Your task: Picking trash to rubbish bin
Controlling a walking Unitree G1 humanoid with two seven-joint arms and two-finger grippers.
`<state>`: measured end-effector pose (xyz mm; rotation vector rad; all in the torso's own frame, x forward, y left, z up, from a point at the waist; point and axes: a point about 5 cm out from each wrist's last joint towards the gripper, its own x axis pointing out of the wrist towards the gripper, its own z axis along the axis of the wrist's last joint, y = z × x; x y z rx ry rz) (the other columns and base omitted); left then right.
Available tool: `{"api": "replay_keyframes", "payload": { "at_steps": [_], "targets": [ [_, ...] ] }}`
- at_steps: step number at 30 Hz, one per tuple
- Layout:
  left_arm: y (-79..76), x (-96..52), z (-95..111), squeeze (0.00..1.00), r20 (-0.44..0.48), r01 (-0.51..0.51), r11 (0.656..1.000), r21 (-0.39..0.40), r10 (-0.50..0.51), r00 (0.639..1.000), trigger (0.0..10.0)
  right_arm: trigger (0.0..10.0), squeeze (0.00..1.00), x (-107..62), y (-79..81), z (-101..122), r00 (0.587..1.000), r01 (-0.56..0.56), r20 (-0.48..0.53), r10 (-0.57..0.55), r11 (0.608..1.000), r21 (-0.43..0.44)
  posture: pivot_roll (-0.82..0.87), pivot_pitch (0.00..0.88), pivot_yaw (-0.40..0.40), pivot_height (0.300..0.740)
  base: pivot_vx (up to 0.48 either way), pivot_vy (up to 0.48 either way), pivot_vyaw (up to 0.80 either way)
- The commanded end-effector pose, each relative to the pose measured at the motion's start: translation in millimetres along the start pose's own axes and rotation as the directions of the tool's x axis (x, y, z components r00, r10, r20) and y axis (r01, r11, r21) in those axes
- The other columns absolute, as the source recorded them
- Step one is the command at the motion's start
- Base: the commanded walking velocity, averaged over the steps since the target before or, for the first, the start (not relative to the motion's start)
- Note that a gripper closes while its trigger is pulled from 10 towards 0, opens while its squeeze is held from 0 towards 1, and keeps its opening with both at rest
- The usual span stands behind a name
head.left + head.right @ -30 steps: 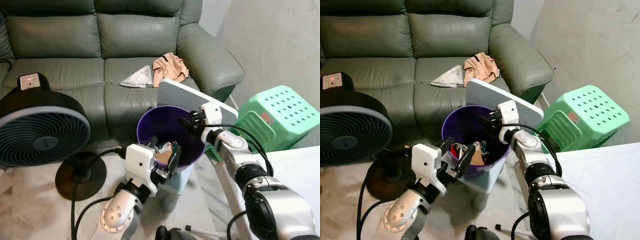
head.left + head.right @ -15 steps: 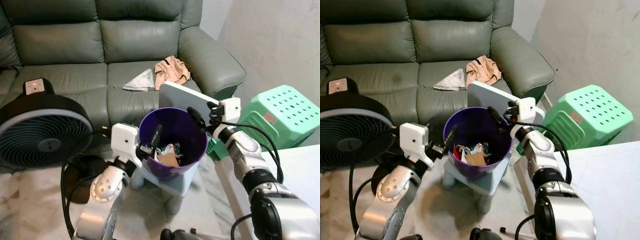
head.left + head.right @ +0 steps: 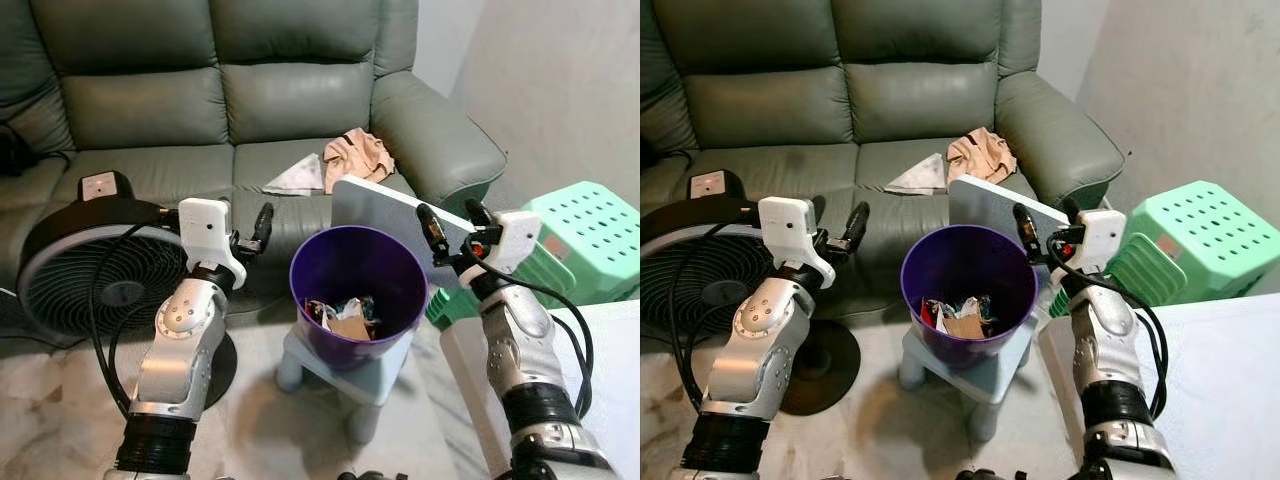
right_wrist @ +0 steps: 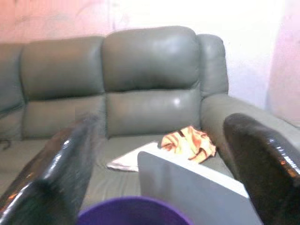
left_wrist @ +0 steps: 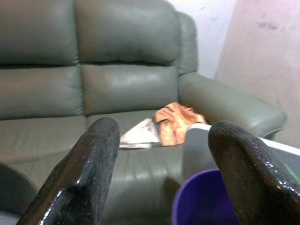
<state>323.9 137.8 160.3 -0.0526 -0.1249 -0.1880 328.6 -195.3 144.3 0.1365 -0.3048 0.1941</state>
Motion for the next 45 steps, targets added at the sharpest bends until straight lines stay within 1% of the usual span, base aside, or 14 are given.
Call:
{"api": "replay_keyframes", "payload": {
  "at_steps": [1, 2, 3, 5, 7, 9, 12, 15, 20, 34, 38, 40, 45],
  "targets": [
    [0.6, 2.7, 1, 0.00, 0.003, 0.001, 1.000, 0.005, -0.001, 1.000, 10.0, 10.0, 1.00, -4.2, -3.2, 8, 0.999, 0.049, 0.021, -0.049, 0.999, -0.015, 0.01, 0.031, -0.030, 0.740, 0.000, 0.000, 0.00],
    [2.7, 3.3, 0, 0.00, -0.001, -0.013, 1.000, -0.004, 0.013, 1.000, 10.0, 10.0, 0.06, -8.9, -2.2, 11, 0.997, 0.075, 0.024, -0.074, 0.997, -0.029, 0.00, 0.025, -0.026, 0.740, 0.000, 0.000, 0.00],
    [3.6, 3.6, 0, 0.00, 0.000, -0.016, 1.000, -0.006, 0.016, 1.000, 10.0, 10.0, 0.00, -11.2, -0.9, 12, 0.996, 0.084, 0.024, -0.084, 0.996, -0.020, 0.00, 0.024, -0.025, 0.740, 0.000, 0.000, 0.00],
    [5.3, 4.0, -1, 0.00, 0.001, -0.022, 1.000, -0.016, 0.022, 1.000, 10.0, 10.0, 0.00, -14.7, 1.2, 13, 0.995, 0.100, 0.030, -0.100, 0.995, -0.005, 0.00, 0.022, -0.024, 0.740, 0.000, 0.000, 0.00],
    [8.0, 4.8, -2, 0.00, 0.001, -0.038, 0.999, -0.028, 0.038, 0.999, 10.0, 10.0, 0.00, -17.9, 2.2, 12, 0.993, 0.118, 0.028, -0.118, 0.993, -0.023, -0.01, 0.014, -0.023, 0.740, 0.000, 0.000, 0.00],
    [11.9, 7.4, -1, 0.00, 0.006, -0.047, 0.998, -0.048, 0.048, 0.999, 10.0, 10.0, 0.00, -23.4, 4.5, 10, 0.987, 0.159, 0.007, -0.159, 0.987, -0.034, -0.02, 0.011, -0.018, 0.740, 0.000, 0.000, 0.00],
    [13.9, 10.1, 0, 0.00, 0.009, -0.049, 0.998, -0.049, 0.049, 0.999, 10.0, 10.0, 0.00, -26.3, 8.6, 9, 0.986, 0.166, -0.007, -0.167, 0.985, -0.036, -0.02, 0.010, -0.017, 0.740, 0.000, 0.000, 0.00],
    [14.3, 13.4, 1, 0.00, 0.010, -0.038, 0.998, -0.041, 0.039, 0.999, 10.0, 10.0, 0.00, -29.3, 12.1, 10, 0.986, 0.165, -0.023, -0.166, 0.985, -0.041, -0.02, 0.008, -0.014, 0.740, 0.000, 0.431, 0.00],
    [14.7, 14.5, 1, 0.00, 0.011, -0.033, 0.999, -0.039, 0.034, 0.999, 10.0, 10.0, 0.00, -32.9, 11.2, 11, 0.986, 0.162, -0.037, -0.164, 0.985, -0.050, -0.03, 0.004, -0.017, 0.740, 0.000, 0.480, 0.00],
    [14.6, 14.4, -2, 0.00, 0.008, -0.037, 0.998, -0.042, 0.037, 0.999, 10.0, 10.0, 0.00, -35.3, 15.9, 10, 0.985, 0.150, -0.073, -0.155, 0.987, -0.062, -0.02, 0.005, -0.026, 0.740, 0.000, 0.471, 0.00],
    [14.8, 14.7, -2, 0.00, 0.015, -0.041, 0.998, -0.036, 0.042, 0.999, 10.0, 10.0, 0.00, -36.2, 15.4, 9, 0.983, 0.153, -0.090, -0.158, 0.986, -0.064, -0.03, 0.004, -0.027, 0.740, 0.000, 0.000, 0.00],
    [13.7, 14.9, -2, 0.00, 0.016, -0.038, 0.998, -0.040, 0.038, 0.999, 10.0, 10.0, 0.00, -37.1, 14.6, 7, 0.980, 0.157, -0.113, -0.164, 0.985, -0.074, -0.03, 0.004, -0.027, 0.740, 0.000, 0.000, 0.00],
    [11.8, 14.6, -2, 0.00, 0.020, -0.034, 0.998, -0.043, 0.035, 0.999, 10.0, 10.0, 0.00, -37.3, 13.7, 7, 0.977, 0.165, -0.122, -0.173, 0.984, -0.074, -0.03, 0.006, -0.028, 0.740, 0.000, 0.000, -0.46]
  ]
}}
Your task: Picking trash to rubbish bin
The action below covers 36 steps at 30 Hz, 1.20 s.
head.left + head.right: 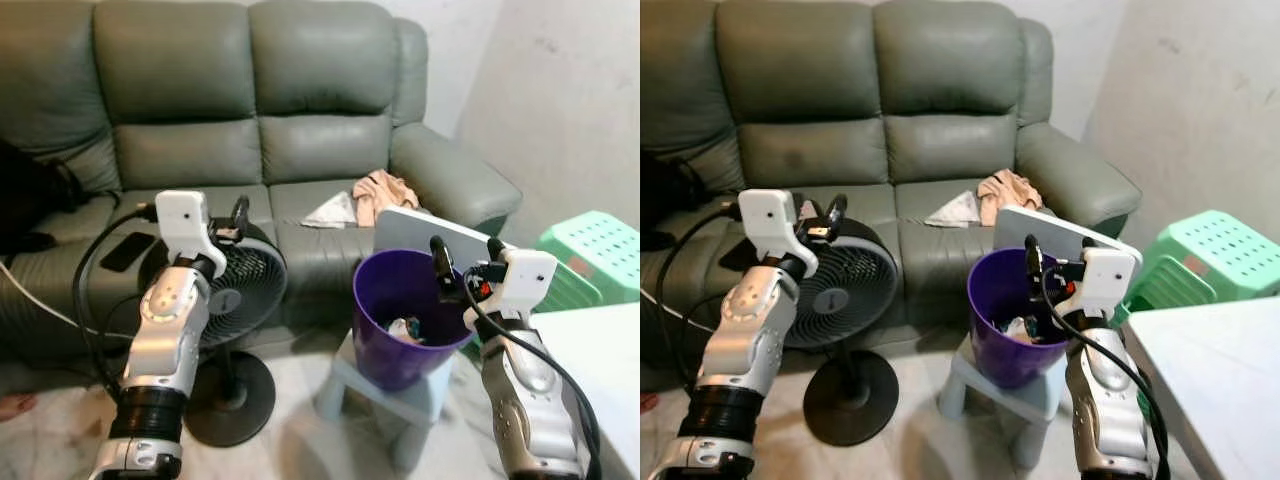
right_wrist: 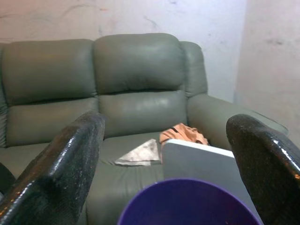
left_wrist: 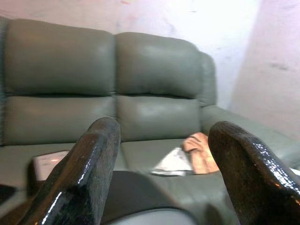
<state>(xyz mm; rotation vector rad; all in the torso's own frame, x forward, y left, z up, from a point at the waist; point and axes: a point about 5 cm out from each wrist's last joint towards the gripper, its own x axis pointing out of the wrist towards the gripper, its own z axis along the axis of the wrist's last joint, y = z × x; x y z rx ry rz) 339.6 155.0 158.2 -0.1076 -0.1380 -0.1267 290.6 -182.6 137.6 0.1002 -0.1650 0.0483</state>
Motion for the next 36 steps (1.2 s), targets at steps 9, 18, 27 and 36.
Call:
{"api": "replay_keyframes", "payload": {
  "at_steps": [9, 18, 27, 36],
  "targets": [
    [-6.6, 0.3, 0, 0.00, -0.001, 0.030, 0.999, 0.021, -0.030, 1.000, 10.0, 10.0, 0.00, -1.5, -7.6, 4, 0.999, 0.038, -0.006, -0.038, 0.999, -0.022, -0.02, 0.020, -0.030, 0.740, 0.000, 0.000, -0.49],
    [-14.4, -7.2, -5, 0.00, -0.013, 0.093, 0.993, 0.071, -0.093, 0.996, 10.0, 10.0, 0.00, 0.9, -7.8, 4, 0.999, 0.046, -0.010, -0.046, 0.998, -0.031, -0.02, 0.024, -0.032, 0.740, 0.000, 0.000, -0.49],
    [-27.5, -11.8, -9, 0.00, -0.022, 0.169, 0.983, 0.077, -0.168, 0.986, 10.0, 10.0, 0.00, 3.7, -2.7, 2, 0.999, 0.034, -0.016, -0.035, 0.999, -0.036, -0.02, 0.030, -0.026, 0.740, 0.000, 0.000, -0.48],
    [-27.2, -8.9, -8, 0.00, -0.024, 0.172, 0.983, 0.068, -0.171, 0.985, 10.0, 10.0, 0.00, 2.0, 0.7, -1, 0.999, 0.043, -0.027, -0.044, 0.999, -0.028, -0.03, 0.035, -0.014, 0.740, 0.000, 0.000, -0.61]
  ]
}}
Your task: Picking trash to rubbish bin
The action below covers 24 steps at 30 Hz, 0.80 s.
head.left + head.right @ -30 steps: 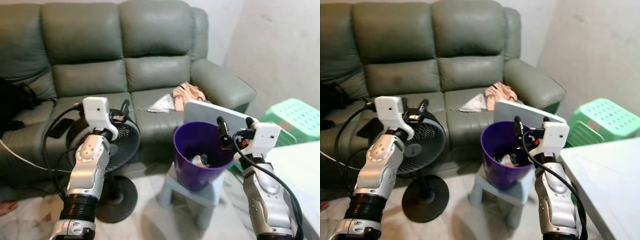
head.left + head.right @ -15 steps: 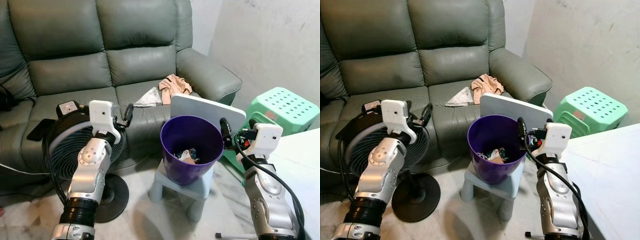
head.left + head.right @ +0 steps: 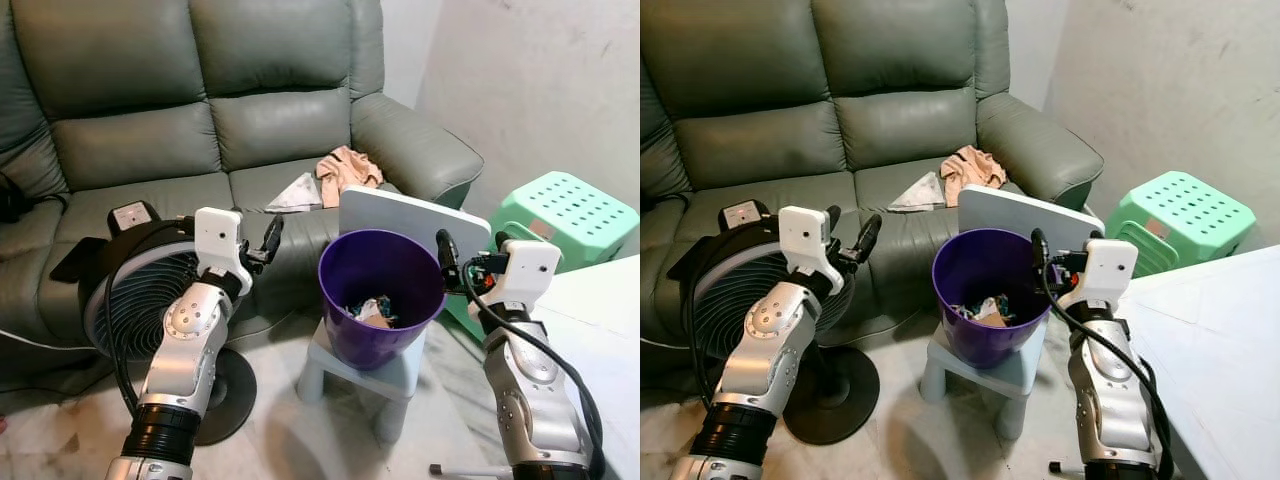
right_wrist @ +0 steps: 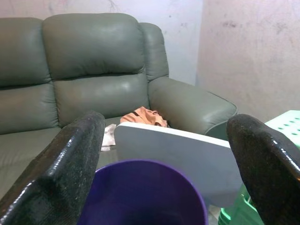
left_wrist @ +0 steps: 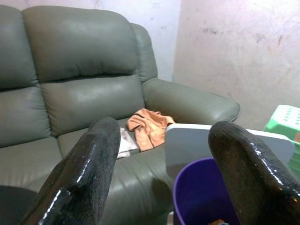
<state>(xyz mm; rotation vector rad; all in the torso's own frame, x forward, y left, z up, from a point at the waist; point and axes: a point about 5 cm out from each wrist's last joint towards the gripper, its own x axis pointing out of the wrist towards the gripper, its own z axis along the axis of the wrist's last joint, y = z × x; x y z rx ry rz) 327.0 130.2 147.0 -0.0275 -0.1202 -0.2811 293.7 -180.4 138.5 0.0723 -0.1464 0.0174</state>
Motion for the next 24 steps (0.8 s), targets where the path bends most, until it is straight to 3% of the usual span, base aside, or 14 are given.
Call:
{"api": "replay_keyframes", "payload": {
  "at_steps": [1, 24],
  "targets": [
    [-1.3, 2.6, 4.8, 0.00, 0.013, 0.013, 1.000, 0.003, -0.013, 1.000, 10.0, 10.0, 0.00, -1.4, -1.3, -1.0, 1.000, 0.015, -0.011, -0.015, 1.000, 0.003, -0.03, 0.035, -0.014, 0.740, 0.000, 0.000, -0.64],
    [-1.9, 5.7, 5.0, 0.00, 0.005, 0.006, 0.999, -0.032, -0.006, 1.000, 10.0, 10.0, 0.00, -2.7, -0.7, -2.5, 1.000, 0.024, -0.016, -0.024, 1.000, -0.001, -0.03, 0.028, -0.008, 0.740, 0.000, 0.012, -0.64]
  ]
}}
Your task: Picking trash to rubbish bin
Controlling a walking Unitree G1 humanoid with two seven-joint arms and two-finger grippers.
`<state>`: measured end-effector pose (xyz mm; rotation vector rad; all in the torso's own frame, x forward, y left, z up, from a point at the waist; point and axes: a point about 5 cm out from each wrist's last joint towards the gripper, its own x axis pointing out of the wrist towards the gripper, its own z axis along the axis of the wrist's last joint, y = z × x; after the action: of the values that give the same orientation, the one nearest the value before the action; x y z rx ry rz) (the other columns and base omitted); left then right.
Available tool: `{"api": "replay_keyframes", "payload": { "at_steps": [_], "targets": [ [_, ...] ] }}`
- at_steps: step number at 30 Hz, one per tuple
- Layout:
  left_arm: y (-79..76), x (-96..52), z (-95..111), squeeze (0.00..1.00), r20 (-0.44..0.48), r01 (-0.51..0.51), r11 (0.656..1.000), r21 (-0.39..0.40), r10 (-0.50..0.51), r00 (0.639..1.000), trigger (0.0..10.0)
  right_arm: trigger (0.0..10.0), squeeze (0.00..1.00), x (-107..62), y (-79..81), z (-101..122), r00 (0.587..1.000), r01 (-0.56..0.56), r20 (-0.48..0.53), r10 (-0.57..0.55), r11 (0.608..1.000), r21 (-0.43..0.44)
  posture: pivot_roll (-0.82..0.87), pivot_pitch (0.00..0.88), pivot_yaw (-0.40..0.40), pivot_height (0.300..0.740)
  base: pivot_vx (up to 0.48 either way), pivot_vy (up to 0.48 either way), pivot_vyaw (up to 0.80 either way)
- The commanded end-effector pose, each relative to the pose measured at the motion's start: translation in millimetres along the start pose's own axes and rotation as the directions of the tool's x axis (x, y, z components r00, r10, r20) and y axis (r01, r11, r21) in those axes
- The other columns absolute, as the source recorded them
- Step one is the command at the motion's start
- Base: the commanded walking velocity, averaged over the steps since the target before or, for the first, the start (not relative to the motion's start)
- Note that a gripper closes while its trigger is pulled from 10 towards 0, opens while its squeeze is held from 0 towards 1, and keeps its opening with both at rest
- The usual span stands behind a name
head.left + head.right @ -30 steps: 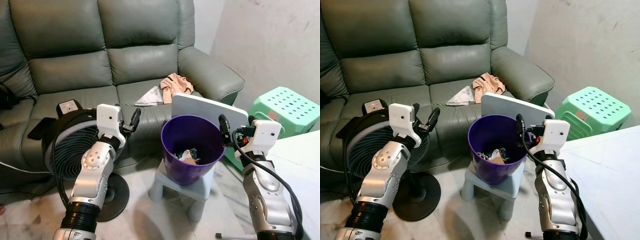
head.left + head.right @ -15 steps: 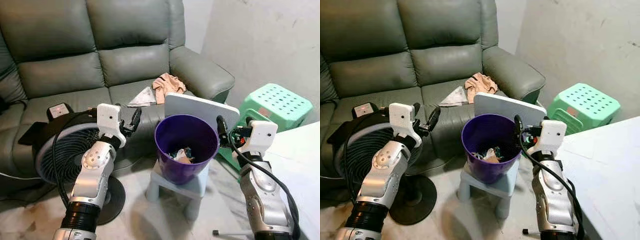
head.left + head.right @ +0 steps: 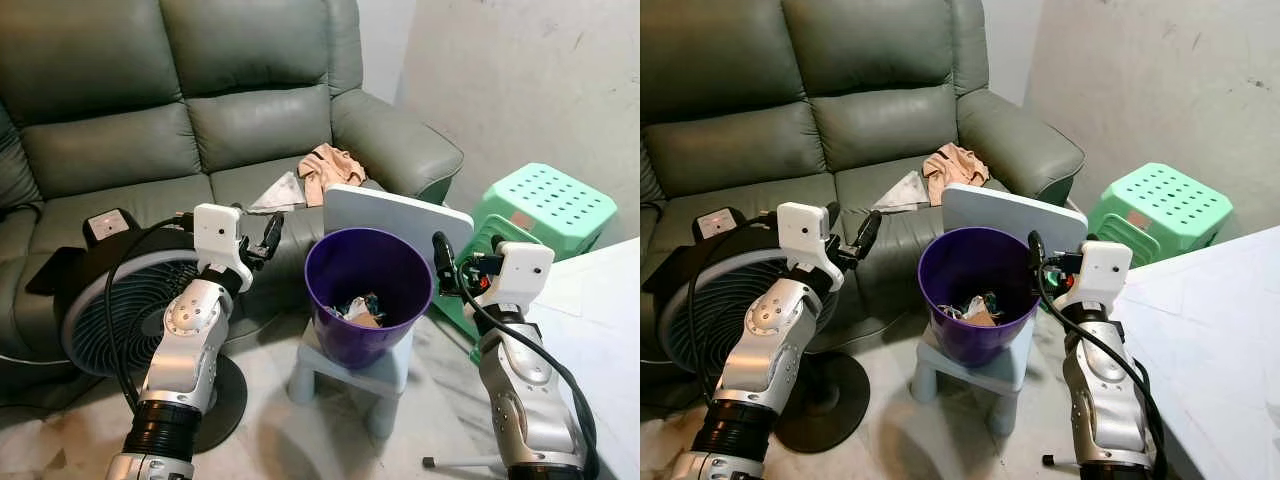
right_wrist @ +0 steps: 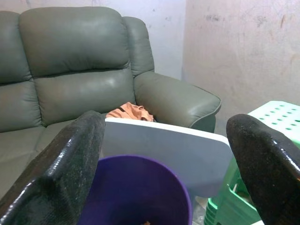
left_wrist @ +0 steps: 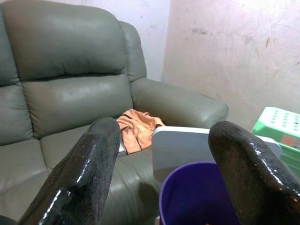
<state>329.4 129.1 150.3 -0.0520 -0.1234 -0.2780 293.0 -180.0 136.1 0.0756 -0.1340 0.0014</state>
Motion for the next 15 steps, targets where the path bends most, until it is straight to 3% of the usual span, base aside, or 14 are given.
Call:
{"api": "replay_keyframes", "payload": {
  "at_steps": [1, 4, 13, 15],
  "targets": [
    [-1.7, 2.9, 2.3, 0.00, 0.003, 0.010, 1.000, -0.006, -0.010, 1.000, 10.0, 10.0, 0.00, -1.8, -0.7, -1.0, 1.000, 0.008, -0.011, -0.008, 1.000, 0.001, -0.03, 0.025, -0.008, 0.740, 0.000, 0.296, -0.64],
    [-2.3, 3.2, 2.5, 0.00, 0.006, 0.012, 1.000, -0.002, -0.012, 1.000, 10.0, 10.0, 0.00, -2.2, 0.2, -0.4, 1.000, 0.001, -0.001, -0.001, 1.000, 0.000, -0.03, 0.023, -0.008, 0.740, 0.000, 0.099, -0.64],
    [-3.2, 4.5, 2.5, 0.00, 0.004, 0.017, 1.000, -0.014, -0.017, 1.000, 10.0, 10.0, 0.00, -3.9, 1.2, -1.1, 0.999, -0.034, -0.007, 0.034, 0.999, 0.008, -0.04, 0.009, -0.011, 0.740, 0.000, 0.000, 0.00],
    [-2.6, 5.0, 2.5, 0.00, 0.002, 0.015, 1.000, -0.017, -0.015, 1.000, 10.0, 10.0, 0.00, -3.5, 1.0, -1.8, 0.999, -0.031, -0.010, 0.031, 1.000, 0.006, -0.04, 0.007, -0.010, 0.740, 0.000, 0.000, -0.61]
  ]
}}
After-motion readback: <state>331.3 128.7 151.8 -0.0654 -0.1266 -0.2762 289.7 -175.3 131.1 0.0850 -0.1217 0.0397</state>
